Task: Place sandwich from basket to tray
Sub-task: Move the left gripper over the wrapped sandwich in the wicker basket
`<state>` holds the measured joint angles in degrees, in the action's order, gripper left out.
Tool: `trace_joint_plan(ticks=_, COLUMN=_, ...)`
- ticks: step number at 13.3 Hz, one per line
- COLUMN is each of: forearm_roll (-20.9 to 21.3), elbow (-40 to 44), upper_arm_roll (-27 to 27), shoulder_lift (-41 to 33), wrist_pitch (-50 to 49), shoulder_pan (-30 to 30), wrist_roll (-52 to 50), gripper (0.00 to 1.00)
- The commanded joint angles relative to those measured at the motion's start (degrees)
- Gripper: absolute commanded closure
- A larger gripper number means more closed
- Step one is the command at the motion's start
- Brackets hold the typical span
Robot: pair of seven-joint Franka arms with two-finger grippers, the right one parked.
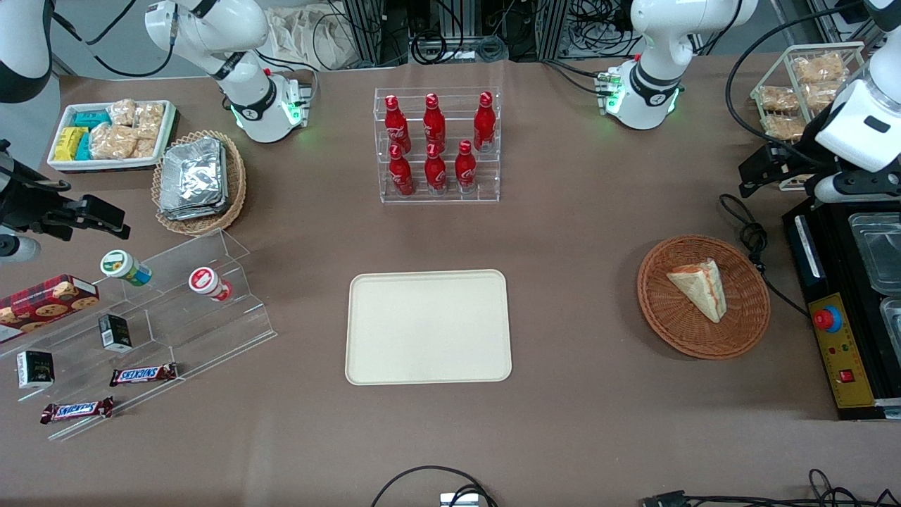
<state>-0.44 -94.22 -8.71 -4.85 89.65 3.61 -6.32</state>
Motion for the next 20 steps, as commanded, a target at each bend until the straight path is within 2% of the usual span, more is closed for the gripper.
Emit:
trace_joint_plan(ticks=1, forearm_roll=0.1, elbow=2.0, upper_arm_roll=-0.3, shoulder_lift=1.1, wrist_pitch=-1.6, shoulder_pan=0.0, wrist_roll=-0.9, gripper=0.00)
trace_joint_plan(ticks=5, forearm_roll=0.5, elbow=1.8, upper_arm_roll=0.5, shoulder_lift=3.0, wrist_pitch=-1.7, shoulder_pan=0.3, wrist_roll=-1.0, gripper=0.00)
trace_joint_plan(ticks=7, forearm_roll=0.6, elbow=-0.4, upper_arm_roll=1.9, shoulder_lift=3.6, wrist_pitch=-1.5, shoulder_pan=0.3, wrist_roll=-4.6, gripper=0.00)
trace_joint_plan(ticks=11, forearm_roll=0.6, elbow=-8.2, upper_arm_roll=5.3, shoulder_lift=2.6, wrist_pitch=5.0, shoulder_pan=0.3, wrist_roll=-9.0, gripper=0.00)
trace_joint_plan(ticks=18, forearm_roll=0.8, elbow=-22.4, upper_arm_roll=5.5, shoulder_lift=1.2, wrist_pitch=20.8, shoulder_pan=0.3, wrist_roll=-19.7, gripper=0.00)
trace_joint_plan(ticks=20, forearm_roll=3.0, elbow=-27.3, upper_arm_roll=5.5, shoulder_lift=1.4, wrist_pitch=27.0, shoulder_pan=0.3, wrist_roll=-22.1, gripper=0.00)
